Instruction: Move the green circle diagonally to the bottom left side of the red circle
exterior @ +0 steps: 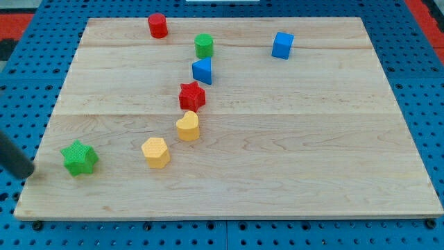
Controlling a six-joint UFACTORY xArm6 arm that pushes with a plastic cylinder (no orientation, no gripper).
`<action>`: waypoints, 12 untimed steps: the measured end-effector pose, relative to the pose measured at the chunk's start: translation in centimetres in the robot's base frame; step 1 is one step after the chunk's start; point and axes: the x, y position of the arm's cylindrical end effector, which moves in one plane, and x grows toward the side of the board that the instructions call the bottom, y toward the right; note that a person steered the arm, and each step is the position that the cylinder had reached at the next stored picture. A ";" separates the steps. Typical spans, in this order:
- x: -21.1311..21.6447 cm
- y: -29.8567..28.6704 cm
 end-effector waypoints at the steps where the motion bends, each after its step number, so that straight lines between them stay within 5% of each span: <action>1: -2.4 4.4; 2: -0.3 13.0; 5: 1.0 23.9; 8: -14.3 32.8; 10: -27.1 31.4; 11: -28.9 27.1; 12: -26.2 23.0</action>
